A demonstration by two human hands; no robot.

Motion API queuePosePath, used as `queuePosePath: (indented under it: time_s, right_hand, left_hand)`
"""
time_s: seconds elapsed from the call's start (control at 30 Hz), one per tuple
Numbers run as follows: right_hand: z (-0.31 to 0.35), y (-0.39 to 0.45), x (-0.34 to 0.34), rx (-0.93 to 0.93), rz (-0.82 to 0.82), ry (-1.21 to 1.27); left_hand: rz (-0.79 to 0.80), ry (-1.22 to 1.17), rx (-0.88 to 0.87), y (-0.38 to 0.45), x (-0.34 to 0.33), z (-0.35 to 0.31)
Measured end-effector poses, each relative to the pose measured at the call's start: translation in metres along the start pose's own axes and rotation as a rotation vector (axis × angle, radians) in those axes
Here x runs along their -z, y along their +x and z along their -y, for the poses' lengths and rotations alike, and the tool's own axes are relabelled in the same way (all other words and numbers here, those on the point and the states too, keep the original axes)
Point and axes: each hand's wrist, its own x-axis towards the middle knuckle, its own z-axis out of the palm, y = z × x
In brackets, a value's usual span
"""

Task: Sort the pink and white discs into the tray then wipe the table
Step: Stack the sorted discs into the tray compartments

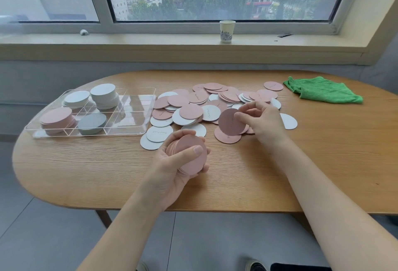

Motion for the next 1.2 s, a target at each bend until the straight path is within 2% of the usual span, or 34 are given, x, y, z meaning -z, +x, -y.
queuePosePath:
  time_s: [0.17, 0.23, 0.33, 0.57, 0.73, 0.83, 1.0, 1.1, 1.2]
  right_hand:
    - [0.021, -0.03, 0.001, -0.007, 0.321, 0.407]
    - [0.028, -0.04, -0.003, 0.0, 0.425, 0.454]
    - [0.033, -0.053, -0.013, 0.047, 0.482, 0.389]
    - [0.032, -0.067, -0.04, 0.124, 0.418, 0.223]
    - [0.035, -0.059, -0.041, 0.118, 0.392, 0.187]
    - [0.038, -0.042, -0.042, 0.107, 0.299, 0.148]
    - [0.031, 0.004, -0.062, 0.144, 0.141, -0.175]
    - [0.025, 0.027, -0.081, 0.206, 0.14, -0.359]
    - [0.022, 0.042, -0.099, 0.185, 0.186, -0.51]
  left_hand:
    - [0.004, -0.002, -0.014, 0.001, -0.002, 0.0]
    - [0.016, 0.0, -0.026, 0.002, -0.001, 0.001]
    - [0.046, 0.007, -0.029, 0.0, -0.002, 0.001]
    - [0.012, 0.03, -0.03, -0.003, -0.001, 0.001]
    - [0.031, -0.047, -0.026, -0.007, 0.002, 0.0]
    - [0.028, -0.069, -0.02, -0.011, 0.004, -0.003]
    - [-0.003, -0.08, -0.026, -0.012, 0.016, -0.011]
    - [0.023, -0.102, -0.023, -0.013, 0.023, -0.015]
    - [0.036, -0.101, -0.007, -0.015, 0.025, -0.017]
